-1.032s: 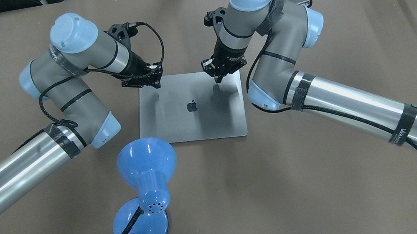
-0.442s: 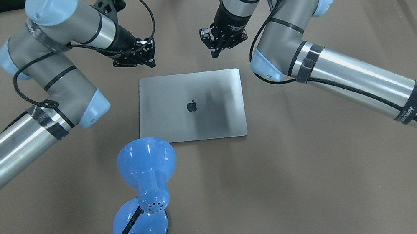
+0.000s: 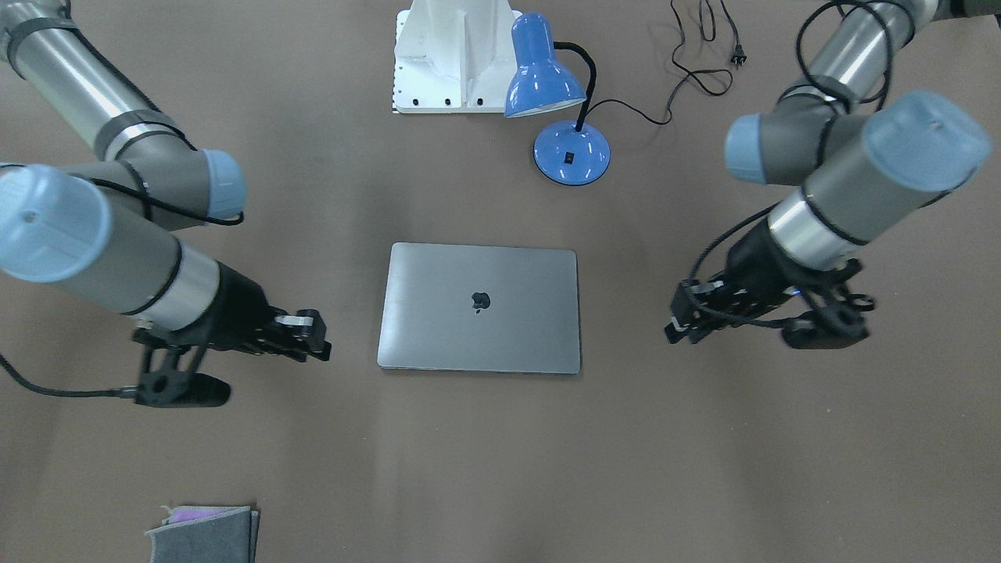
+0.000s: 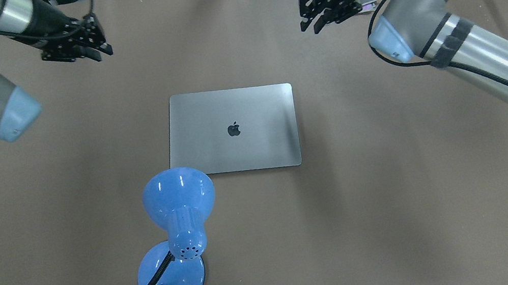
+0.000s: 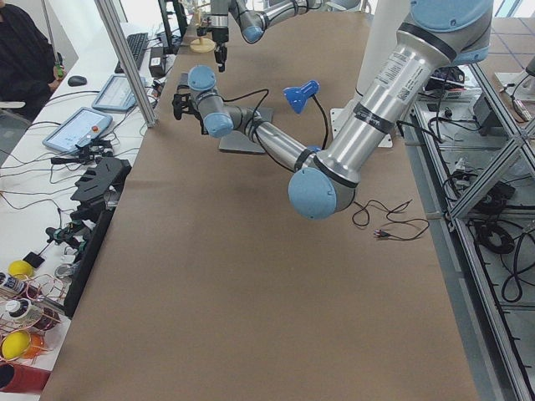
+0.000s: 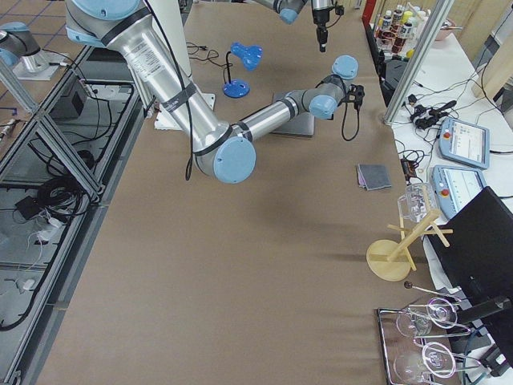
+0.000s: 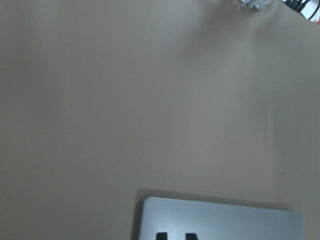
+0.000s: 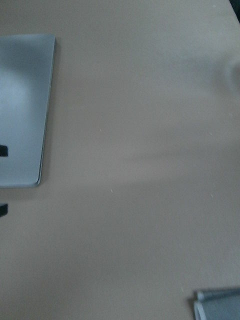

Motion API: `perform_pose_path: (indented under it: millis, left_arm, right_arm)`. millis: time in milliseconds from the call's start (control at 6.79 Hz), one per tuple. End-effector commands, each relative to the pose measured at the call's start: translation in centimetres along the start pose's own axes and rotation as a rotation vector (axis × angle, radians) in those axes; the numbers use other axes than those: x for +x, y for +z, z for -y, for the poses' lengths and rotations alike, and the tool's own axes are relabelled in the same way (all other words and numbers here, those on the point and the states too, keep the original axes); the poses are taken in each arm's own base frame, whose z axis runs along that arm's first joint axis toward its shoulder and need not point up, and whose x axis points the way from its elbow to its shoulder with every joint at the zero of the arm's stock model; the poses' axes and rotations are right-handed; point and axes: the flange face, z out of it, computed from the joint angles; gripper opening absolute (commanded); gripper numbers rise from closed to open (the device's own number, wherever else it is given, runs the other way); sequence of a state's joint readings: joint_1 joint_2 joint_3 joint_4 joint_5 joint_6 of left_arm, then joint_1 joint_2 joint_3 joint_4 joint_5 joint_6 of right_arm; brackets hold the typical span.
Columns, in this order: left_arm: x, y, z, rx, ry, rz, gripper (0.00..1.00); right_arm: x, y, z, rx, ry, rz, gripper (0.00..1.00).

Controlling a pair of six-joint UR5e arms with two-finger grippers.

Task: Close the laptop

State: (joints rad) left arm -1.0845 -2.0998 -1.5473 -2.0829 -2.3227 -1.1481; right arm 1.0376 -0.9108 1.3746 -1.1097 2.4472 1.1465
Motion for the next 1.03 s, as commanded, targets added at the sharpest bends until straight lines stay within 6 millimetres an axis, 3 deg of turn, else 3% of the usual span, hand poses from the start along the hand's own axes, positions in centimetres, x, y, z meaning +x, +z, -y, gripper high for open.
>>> perform_pose_path:
  millis: [0, 147, 295, 442, 589, 737, 884]
  left_arm:
    - [-9.2, -10.9, 0.2, 0.091, 0.059, 0.043, 0.98]
    - [-14.7, -15.1, -0.7, 0.119, 0.110, 0.107, 0.98]
    - [-20.2, -17.6, -2.1, 0.105, 0.184, 0.180, 0.98]
    - [-24.2, -18.8, -2.8, 0.080, 0.241, 0.232, 0.98]
    - [-28.9, -20.7, -3.9, 0.056, 0.316, 0.275, 0.98]
    - [-32.5, -21.0, -5.5, 0.008, 0.357, 0.304, 0.98]
    - [-34.4, -21.0, -6.7, -0.010, 0.336, 0.315, 0.98]
  right_arm:
    - [12.4, -9.3, 1.9, 0.049, -0.004, 0.013, 1.00]
    - [18.7, -10.1, 1.8, 0.079, -0.041, -0.038, 1.00]
    - [23.9, -10.8, 1.7, 0.121, -0.083, -0.107, 1.00]
    - [29.2, -11.8, 1.5, 0.134, -0.149, -0.213, 1.00]
    - [36.0, -14.3, 0.9, 0.098, -0.246, -0.348, 1.00]
    - [40.2, -16.9, 0.5, 0.029, -0.324, -0.440, 1.00]
    - [42.9, -19.6, 0.1, -0.048, -0.332, -0.510, 1.00]
